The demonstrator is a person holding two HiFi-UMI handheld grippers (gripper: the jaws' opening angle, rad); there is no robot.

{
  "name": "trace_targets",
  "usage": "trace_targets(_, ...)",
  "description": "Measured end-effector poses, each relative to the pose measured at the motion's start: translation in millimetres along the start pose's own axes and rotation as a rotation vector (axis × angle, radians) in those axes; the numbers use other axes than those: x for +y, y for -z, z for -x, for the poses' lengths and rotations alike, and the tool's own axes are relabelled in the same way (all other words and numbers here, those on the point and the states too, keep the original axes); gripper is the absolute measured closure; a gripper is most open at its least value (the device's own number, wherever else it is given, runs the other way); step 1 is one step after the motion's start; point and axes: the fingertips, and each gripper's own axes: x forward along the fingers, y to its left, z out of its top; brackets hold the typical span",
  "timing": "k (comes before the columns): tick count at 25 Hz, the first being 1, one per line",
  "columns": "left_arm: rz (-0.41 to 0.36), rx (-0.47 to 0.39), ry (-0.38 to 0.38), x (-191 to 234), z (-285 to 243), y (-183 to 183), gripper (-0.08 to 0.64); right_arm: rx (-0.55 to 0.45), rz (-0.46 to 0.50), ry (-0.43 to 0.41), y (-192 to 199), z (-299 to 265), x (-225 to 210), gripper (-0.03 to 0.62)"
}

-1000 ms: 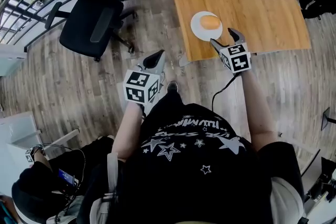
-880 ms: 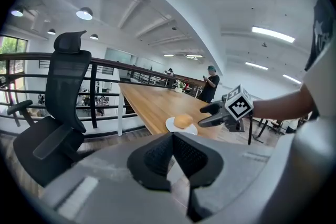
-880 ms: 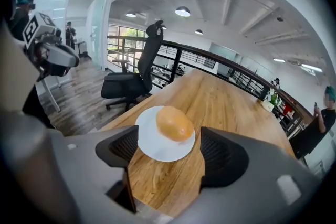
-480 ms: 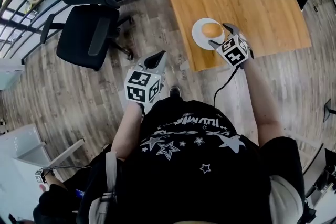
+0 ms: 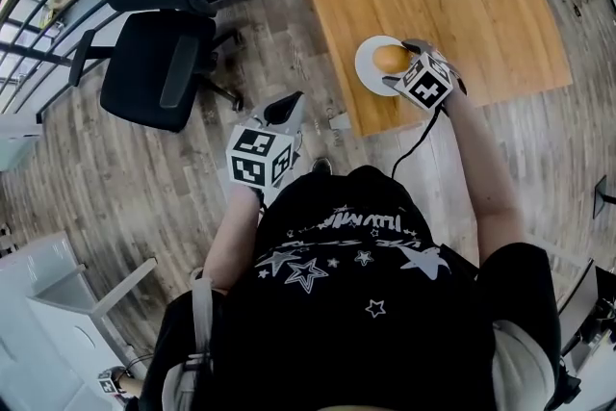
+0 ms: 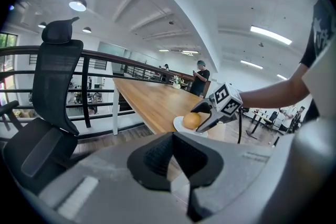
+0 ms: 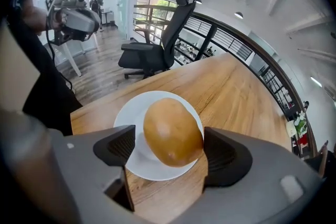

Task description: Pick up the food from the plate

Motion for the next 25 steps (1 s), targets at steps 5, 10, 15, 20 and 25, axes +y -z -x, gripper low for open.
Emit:
trace_targets(5, 0.001, 0.001, -0.001, 6, -2, 0, 0.558, 0.024, -0.006, 0.011, 1, -7, -6, 0.193)
trace_targets(10, 0.012, -0.001, 0.002, 13, -4, 0, 0.558, 0.036, 0.005, 0.006, -3, -12, -8, 0.193)
trace_targets(15, 0.019, -0.003, 0.008, 11, -5, 1, 0.558, 0.05, 0.007, 0.0, 2, -12, -7, 0.199)
trace_targets(20, 0.023, -0.012, 0.003, 10, -3, 3, 0.558, 0.02, 0.03, 0.055, -3, -9, -7, 0.202)
trace_targets(25, 0.019, -0.017, 0.003, 7, 3, 2, 0.558, -0.082, -0.102, 0.082, -13, 6, -10, 0.201)
